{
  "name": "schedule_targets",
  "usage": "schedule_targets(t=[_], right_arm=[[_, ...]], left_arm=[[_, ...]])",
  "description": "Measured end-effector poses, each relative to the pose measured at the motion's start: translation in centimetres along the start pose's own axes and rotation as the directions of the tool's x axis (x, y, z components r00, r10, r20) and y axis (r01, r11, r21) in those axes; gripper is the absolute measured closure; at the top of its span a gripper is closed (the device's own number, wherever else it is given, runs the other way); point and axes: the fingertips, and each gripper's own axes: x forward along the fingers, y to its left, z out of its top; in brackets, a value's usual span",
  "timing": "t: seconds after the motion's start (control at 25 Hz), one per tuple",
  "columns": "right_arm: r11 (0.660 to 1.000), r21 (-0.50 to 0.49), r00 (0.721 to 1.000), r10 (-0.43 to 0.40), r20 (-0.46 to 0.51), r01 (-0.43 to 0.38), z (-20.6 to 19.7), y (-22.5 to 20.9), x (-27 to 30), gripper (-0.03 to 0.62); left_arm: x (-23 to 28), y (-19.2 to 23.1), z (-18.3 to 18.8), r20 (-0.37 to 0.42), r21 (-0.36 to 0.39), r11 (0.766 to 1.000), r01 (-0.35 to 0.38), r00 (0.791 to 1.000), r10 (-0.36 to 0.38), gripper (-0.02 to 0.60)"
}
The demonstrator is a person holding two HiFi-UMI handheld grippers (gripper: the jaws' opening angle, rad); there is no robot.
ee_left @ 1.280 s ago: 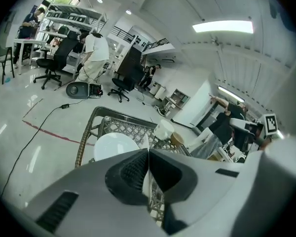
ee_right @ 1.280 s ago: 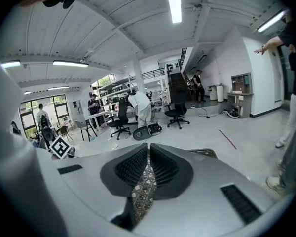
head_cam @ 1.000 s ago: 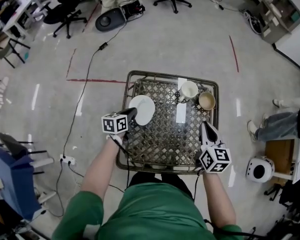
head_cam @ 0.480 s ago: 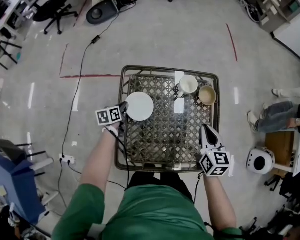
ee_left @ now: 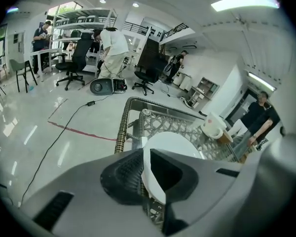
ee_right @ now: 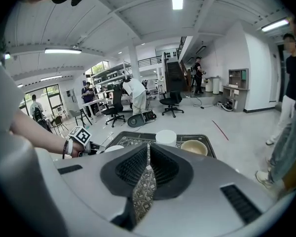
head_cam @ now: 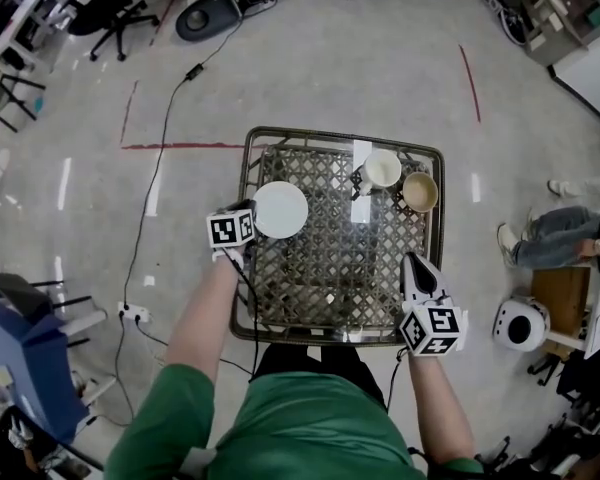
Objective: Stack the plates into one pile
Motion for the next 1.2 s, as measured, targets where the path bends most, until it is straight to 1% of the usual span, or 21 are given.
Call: schedule_targets(t=[0.16,0.32,0.36,0.4,0.44,0.52,0.64,0.76,0.88,0.96,1.08,1.2], right_arm=[[1.000,-0.006,1.000,0.016,0.019,-0.016,0.7,0.3,0.4,0.556],[0.999,-0.007,0.999,0.034,0.041,-0.034,1.8,0.2,0.6,0.556],[0.999,-0.008,0.998,0.040,0.048,-0.040,2.2,0.1,0.5,0.556],[0.999,-0.010,0.997,0.047,0.056,-0.046,2.6,0.1,0.5,0.556],[0.998,-0.014,0.996,0.054,0.064,-0.053,3.0,0.1,0.6,0.556],[0.998,-0.024,0.994,0.068,0.083,-0.066,3.8,0.5,0.7,0.556],[0.996,-0.039,0.991,0.082,0.110,-0.078,5.0,1.2,0.8,0.556],[0.995,-0.047,0.986,0.094,0.135,-0.088,6.4,1.2,0.2,0.556],[0.993,-0.061,0.980,0.111,0.167,-0.102,7.7,1.5,-0.6,0.556],[0.991,-0.078,0.973,0.127,0.192,-0.113,8.7,2.0,-1.0,0.556],[0.986,-0.105,0.959,0.151,0.239,-0.129,10.4,2.9,-1.7,0.554],[0.981,-0.145,0.945,0.163,0.284,-0.126,12.0,3.6,-2.9,0.554]], left_arm=[[-1.3,0.4,0.8,0.049,0.004,0.999,-0.040,0.998,0.040,0.548],[-3.6,-0.4,2.7,0.122,0.048,0.996,-0.077,0.990,0.070,0.537],[-4.3,-0.8,3.2,0.139,0.053,0.995,-0.082,0.988,0.074,0.513],[-5.0,-1.2,3.7,0.155,0.054,0.995,-0.085,0.985,0.076,0.466],[-5.8,-1.7,4.1,0.170,0.055,0.995,-0.086,0.982,0.075,0.431],[-7.4,-2.5,5.0,0.205,0.063,0.995,-0.081,0.976,0.067,0.416],[-10.4,-4.5,6.1,0.264,0.090,0.994,-0.056,0.964,0.031,0.414],[-13.9,-8.0,7.0,0.332,0.106,0.994,-0.022,0.943,-0.014,0.414],[-17.4,-11.5,7.5,0.393,0.158,0.987,-0.012,0.918,-0.051,0.414],[-19.9,-13.5,8.0,0.440,0.204,0.979,-0.025,0.895,-0.068,0.414],[-23.6,-16.1,9.2,0.510,0.264,0.963,-0.055,0.855,-0.091,0.406],[-27.0,-18.3,9.8,0.556,0.302,0.950,-0.082,0.824,-0.106,0.388]])
